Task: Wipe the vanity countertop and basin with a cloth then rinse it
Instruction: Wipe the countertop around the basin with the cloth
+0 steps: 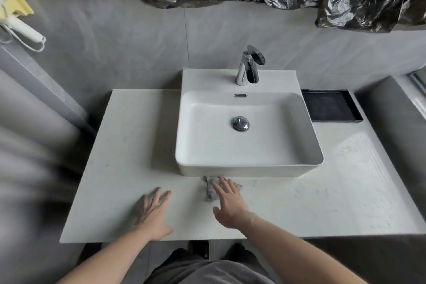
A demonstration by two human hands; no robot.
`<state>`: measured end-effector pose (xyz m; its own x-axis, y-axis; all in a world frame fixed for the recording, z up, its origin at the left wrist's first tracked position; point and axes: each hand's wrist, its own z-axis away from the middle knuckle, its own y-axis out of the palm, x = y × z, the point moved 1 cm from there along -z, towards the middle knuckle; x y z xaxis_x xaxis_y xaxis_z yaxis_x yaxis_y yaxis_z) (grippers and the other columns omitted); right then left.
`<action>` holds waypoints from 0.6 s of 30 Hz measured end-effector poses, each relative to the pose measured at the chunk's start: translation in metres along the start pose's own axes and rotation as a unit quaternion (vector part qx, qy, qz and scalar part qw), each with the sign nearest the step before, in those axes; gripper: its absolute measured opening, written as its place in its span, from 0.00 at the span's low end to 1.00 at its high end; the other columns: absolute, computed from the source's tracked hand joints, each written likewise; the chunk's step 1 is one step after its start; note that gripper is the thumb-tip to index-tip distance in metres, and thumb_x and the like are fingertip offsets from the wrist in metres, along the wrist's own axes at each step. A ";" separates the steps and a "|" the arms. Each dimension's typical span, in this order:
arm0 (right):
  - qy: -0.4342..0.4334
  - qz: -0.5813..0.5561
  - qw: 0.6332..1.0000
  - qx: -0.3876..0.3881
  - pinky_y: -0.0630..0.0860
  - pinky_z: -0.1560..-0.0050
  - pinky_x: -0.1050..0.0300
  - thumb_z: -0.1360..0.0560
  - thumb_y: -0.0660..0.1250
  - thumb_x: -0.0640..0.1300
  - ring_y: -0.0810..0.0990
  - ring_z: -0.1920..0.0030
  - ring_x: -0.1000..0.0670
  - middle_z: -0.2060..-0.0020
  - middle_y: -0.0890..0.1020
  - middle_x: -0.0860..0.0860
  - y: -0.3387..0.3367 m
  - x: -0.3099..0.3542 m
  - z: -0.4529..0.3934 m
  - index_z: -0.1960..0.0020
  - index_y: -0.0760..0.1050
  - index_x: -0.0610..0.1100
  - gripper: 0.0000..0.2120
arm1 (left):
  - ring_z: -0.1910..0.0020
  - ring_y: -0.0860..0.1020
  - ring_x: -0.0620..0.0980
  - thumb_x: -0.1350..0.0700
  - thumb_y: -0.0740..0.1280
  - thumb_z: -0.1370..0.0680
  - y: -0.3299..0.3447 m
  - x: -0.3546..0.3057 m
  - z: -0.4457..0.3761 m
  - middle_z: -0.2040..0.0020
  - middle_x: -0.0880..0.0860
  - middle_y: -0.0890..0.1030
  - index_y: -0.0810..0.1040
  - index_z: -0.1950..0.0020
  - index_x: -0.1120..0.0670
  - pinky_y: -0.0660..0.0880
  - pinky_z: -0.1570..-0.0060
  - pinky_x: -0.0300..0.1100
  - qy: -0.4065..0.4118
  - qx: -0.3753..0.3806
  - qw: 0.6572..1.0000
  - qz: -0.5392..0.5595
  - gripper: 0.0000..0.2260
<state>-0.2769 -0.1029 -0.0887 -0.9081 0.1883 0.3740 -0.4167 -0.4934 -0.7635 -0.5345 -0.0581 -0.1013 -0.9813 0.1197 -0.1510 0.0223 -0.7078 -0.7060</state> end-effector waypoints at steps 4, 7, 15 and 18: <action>0.035 0.030 0.999 0.021 0.43 0.19 0.44 0.22 0.61 0.52 0.37 0.18 0.46 0.18 0.37 0.50 0.013 -0.024 0.000 0.17 0.39 0.50 0.42 | 0.22 0.33 0.63 0.48 0.76 0.30 0.012 0.004 -0.003 0.21 0.47 0.30 0.37 0.19 0.43 0.50 0.22 0.57 0.004 -0.005 1.000 -0.006 0.54; 0.078 0.028 0.996 -0.022 0.43 0.19 0.47 0.22 0.61 0.54 0.39 0.18 0.46 0.18 0.39 0.50 0.013 -0.063 0.023 0.17 0.41 0.49 0.41 | 0.22 0.34 0.64 0.47 0.76 0.29 0.015 0.006 -0.006 0.21 0.47 0.30 0.36 0.19 0.43 0.51 0.22 0.59 0.008 -0.013 1.000 -0.019 0.55; 0.224 -0.037 0.973 -0.043 0.46 0.19 0.47 0.25 0.65 0.56 0.45 0.18 0.42 0.18 0.46 0.47 -0.005 -0.127 0.055 0.17 0.42 0.55 0.44 | 0.21 0.39 0.66 0.45 0.74 0.28 0.006 -0.002 -0.001 0.20 0.50 0.32 0.35 0.19 0.45 0.56 0.25 0.59 0.000 -0.018 0.997 -0.075 0.53; 0.207 -0.037 0.978 -0.013 0.45 0.20 0.46 0.25 0.64 0.58 0.40 0.19 0.38 0.18 0.43 0.47 -0.004 -0.095 0.042 0.18 0.43 0.56 0.43 | 0.21 0.41 0.66 0.49 0.73 0.28 0.004 -0.006 0.000 0.20 0.49 0.33 0.36 0.19 0.44 0.61 0.26 0.56 -0.008 -0.009 0.998 -0.067 0.52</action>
<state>-0.1875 -0.1544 -0.0995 -0.8124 0.5523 0.1871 -0.4774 -0.4457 -0.7573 -0.5283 -0.0618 -0.1027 -0.9787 0.2010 -0.0424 -0.1067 -0.6734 -0.7315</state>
